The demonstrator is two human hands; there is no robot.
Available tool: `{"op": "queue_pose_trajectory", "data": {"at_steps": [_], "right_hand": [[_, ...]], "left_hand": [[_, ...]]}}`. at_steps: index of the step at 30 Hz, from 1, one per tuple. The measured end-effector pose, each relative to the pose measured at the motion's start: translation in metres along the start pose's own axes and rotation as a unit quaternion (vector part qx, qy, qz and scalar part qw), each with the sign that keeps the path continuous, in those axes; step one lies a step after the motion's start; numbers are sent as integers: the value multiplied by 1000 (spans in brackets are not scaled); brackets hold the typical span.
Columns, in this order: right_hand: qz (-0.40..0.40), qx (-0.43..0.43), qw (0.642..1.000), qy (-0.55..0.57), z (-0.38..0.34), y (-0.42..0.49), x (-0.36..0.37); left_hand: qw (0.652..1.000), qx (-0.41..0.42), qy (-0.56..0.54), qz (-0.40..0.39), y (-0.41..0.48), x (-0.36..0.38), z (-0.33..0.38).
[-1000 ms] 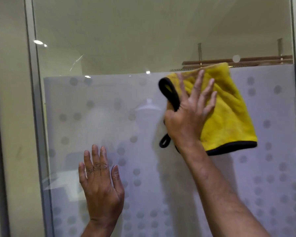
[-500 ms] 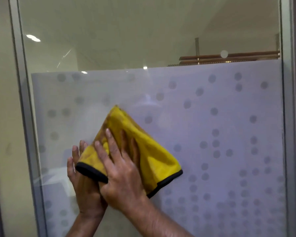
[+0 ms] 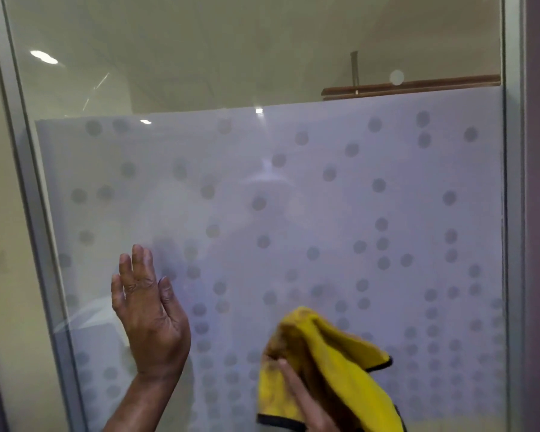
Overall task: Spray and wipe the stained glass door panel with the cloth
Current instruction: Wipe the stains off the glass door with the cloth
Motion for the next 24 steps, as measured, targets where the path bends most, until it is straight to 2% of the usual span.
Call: {"op": "queue_pose_trajectory", "data": {"at_steps": [2, 5, 12, 16, 20, 22, 24], "right_hand": [[32, 75, 996, 35, 27, -4, -2], [58, 275, 954, 105, 55, 21, -14], [157, 418, 876, 185, 112, 158, -41], [170, 412, 849, 283, 112, 215, -65], [137, 278, 858, 410, 98, 233, -95], [107, 236, 848, 463, 85, 225, -108], [111, 228, 822, 509, 69, 209, -120]], "left_hand": [[1000, 3, 4, -2, 0, 0, 2], [1000, 7, 7, -7, 3, -1, 4], [1000, 12, 27, -8, 4, -1, 6], [1000, 11, 29, -4, 4, -3, 9], [999, -4, 27, -24, 6, -9, 16], [999, -8, -9, -31, 8, -15, 37], [994, -36, -95, -42, 8, -20, 73]]}}
Point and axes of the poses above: each hand's wrist, its own y-axis towards the middle knuckle, its own x-axis out of the palm, z = x × y, the point moved 3 cm from there along y, towards the middle knuckle, and after that the axes turned 11 degrees about -y, right-handed, at the moved point
